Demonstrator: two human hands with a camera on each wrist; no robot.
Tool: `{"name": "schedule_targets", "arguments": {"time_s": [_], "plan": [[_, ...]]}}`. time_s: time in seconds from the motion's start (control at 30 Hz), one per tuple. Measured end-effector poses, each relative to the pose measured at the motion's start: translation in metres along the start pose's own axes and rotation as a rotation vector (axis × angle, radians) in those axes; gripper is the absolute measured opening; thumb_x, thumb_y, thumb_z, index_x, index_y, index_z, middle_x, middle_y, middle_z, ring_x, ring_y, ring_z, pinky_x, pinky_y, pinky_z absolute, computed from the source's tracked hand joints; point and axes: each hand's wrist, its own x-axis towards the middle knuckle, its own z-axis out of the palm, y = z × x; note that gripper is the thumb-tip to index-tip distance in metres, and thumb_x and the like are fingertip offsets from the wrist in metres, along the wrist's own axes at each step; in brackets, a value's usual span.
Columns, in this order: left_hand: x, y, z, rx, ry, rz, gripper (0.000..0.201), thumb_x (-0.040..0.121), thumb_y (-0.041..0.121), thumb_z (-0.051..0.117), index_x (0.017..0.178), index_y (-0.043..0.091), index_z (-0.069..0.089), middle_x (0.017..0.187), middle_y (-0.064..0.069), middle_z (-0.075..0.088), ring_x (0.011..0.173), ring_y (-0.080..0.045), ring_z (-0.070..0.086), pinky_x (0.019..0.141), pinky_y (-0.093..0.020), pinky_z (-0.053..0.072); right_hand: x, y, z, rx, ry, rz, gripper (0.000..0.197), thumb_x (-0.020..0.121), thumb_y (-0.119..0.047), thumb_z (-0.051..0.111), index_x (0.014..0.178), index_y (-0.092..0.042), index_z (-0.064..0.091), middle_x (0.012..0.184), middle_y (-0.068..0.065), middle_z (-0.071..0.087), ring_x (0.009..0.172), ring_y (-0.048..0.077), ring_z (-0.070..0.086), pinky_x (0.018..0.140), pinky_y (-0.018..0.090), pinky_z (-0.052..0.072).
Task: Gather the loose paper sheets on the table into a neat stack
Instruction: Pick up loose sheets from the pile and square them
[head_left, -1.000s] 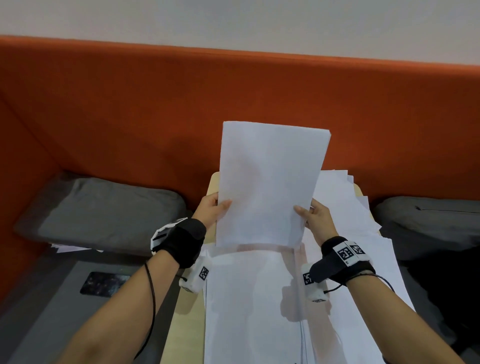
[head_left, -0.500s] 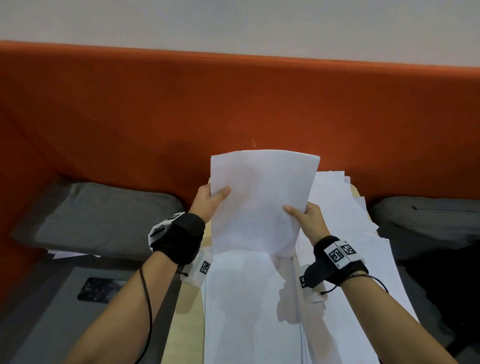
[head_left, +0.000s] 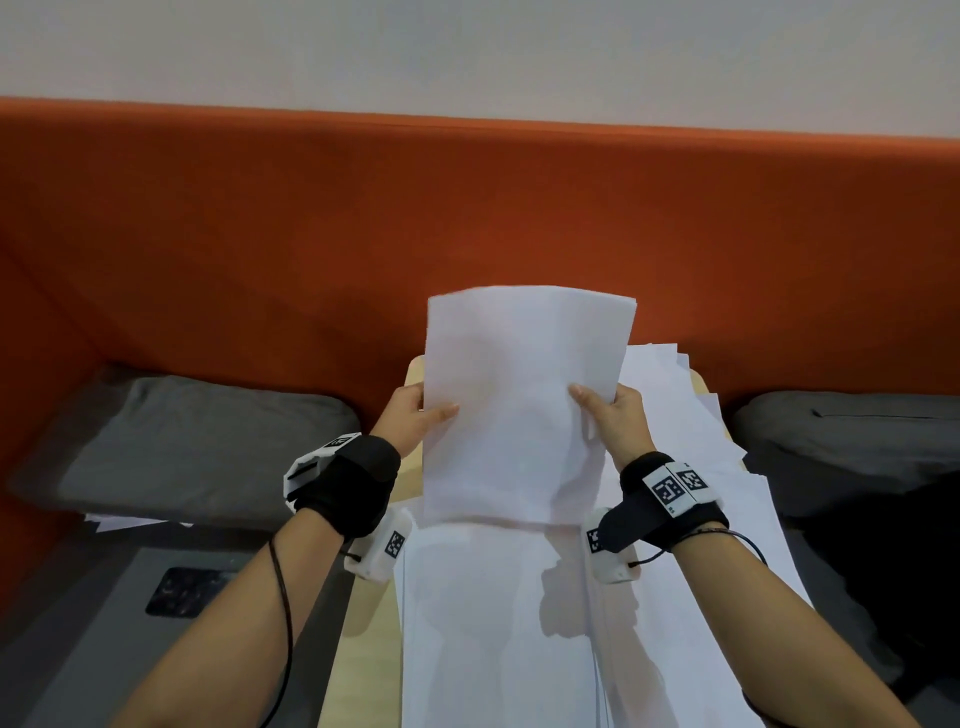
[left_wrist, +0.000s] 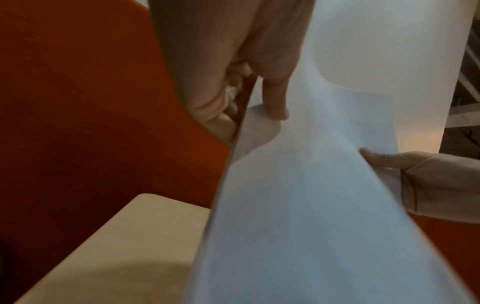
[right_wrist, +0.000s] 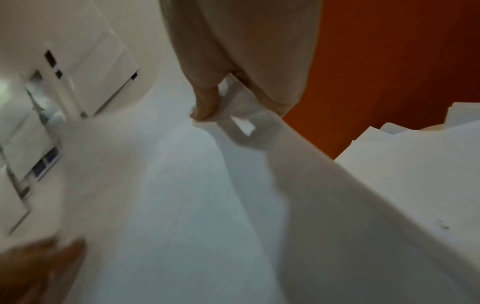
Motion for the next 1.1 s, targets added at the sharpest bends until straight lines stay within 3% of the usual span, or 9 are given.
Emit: {"name": "schedule_targets", "arguments": {"time_s": [0.07,0.17,0.3,0.43,0.63,0.77,0.93,1.0,1.1], "plan": [[0.001,-0.012,-0.003,0.037,-0.021,-0.085,0.033,0.089,-0.001,0.056,0.122,-0.002,0.053,0.111,-0.011,0.06,0.083,-0.012,0.06,0.066,-0.018,0.051,0.003,0.001,-0.004,-0.017,0.036,0.025,0.019,0.089,-0.008,0.061,0.104,0.004,0.063,0.091,0.011,0.065,0.079,0.02,0.063,0.07,0.024,0.051],[-0.003,-0.043,-0.005,0.146,-0.026,-0.275,0.042,0.087,0.004,0.061,0.127,0.003,0.049,0.125,-0.016,0.054,0.104,-0.023,0.052,0.085,-0.033,0.044,0.0,0.016,-0.01,-0.128,0.077,0.127,0.014,0.09,-0.012,0.059,0.102,-0.005,0.06,0.093,0.01,0.061,0.085,0.023,0.056,0.065,0.026,0.046],[-0.014,-0.088,0.0,0.44,-0.065,-0.451,0.057,0.085,0.01,0.066,0.136,0.003,0.04,0.141,-0.018,0.042,0.128,-0.029,0.043,0.098,-0.03,0.039,-0.007,0.066,-0.024,-0.401,0.033,0.3,0.025,0.088,-0.016,0.063,0.105,0.002,0.061,0.096,0.015,0.059,0.087,0.027,0.055,0.074,0.033,0.043],[-0.027,-0.108,0.008,0.59,-0.07,-0.491,0.062,0.086,0.014,0.064,0.14,0.007,0.035,0.142,-0.011,0.042,0.126,-0.027,0.046,0.098,-0.026,0.038,-0.024,0.109,-0.034,-0.688,-0.047,0.474,0.039,0.087,-0.017,0.063,0.119,0.004,0.057,0.114,0.019,0.062,0.107,0.033,0.058,0.079,0.03,0.041],[-0.029,-0.11,0.013,0.806,0.003,-0.445,0.042,0.087,0.012,0.057,0.128,0.017,0.052,0.135,-0.009,0.047,0.126,-0.029,0.038,0.099,-0.029,0.039,-0.031,0.118,-0.032,-0.774,-0.056,0.458,0.036,0.089,-0.018,0.061,0.118,0.003,0.059,0.117,0.021,0.062,0.109,0.036,0.057,0.085,0.032,0.043],[-0.033,-0.106,0.021,0.978,-0.007,-0.412,0.043,0.088,0.016,0.052,0.129,0.029,0.05,0.131,-0.007,0.04,0.122,-0.03,0.035,0.096,-0.03,0.034,-0.034,0.117,-0.035,-0.779,-0.071,0.46,0.036,0.09,-0.019,0.06,0.12,0.003,0.058,0.119,0.021,0.062,0.111,0.035,0.056,0.087,0.033,0.043],[-0.039,-0.106,0.032,0.73,0.061,-0.229,0.037,0.088,0.006,0.054,0.124,0.015,0.056,0.132,-0.011,0.044,0.121,-0.026,0.041,0.097,-0.029,0.039,-0.039,0.118,-0.038,-0.731,-0.083,0.479,0.035,0.09,-0.017,0.06,0.117,0.004,0.058,0.117,0.021,0.062,0.111,0.035,0.056,0.081,0.029,0.04],[-0.041,-0.103,0.038,0.576,0.045,-0.273,0.04,0.088,0.004,0.053,0.128,0.008,0.05,0.127,-0.016,0.053,0.116,-0.029,0.05,0.087,-0.024,0.04,-0.039,0.118,-0.04,-0.714,-0.093,0.482,0.035,0.089,-0.017,0.061,0.117,0.004,0.059,0.117,0.021,0.062,0.11,0.035,0.056,0.081,0.029,0.04],[-0.046,-0.106,0.043,0.498,0.021,-0.424,0.039,0.091,0.008,0.049,0.13,0.002,0.045,0.129,-0.016,0.053,0.12,-0.032,0.048,0.092,-0.029,0.04,-0.038,0.119,-0.041,-0.705,-0.107,0.485,0.035,0.088,-0.017,0.062,0.117,0.003,0.058,0.118,0.02,0.062,0.111,0.034,0.056,0.081,0.029,0.04]]}}
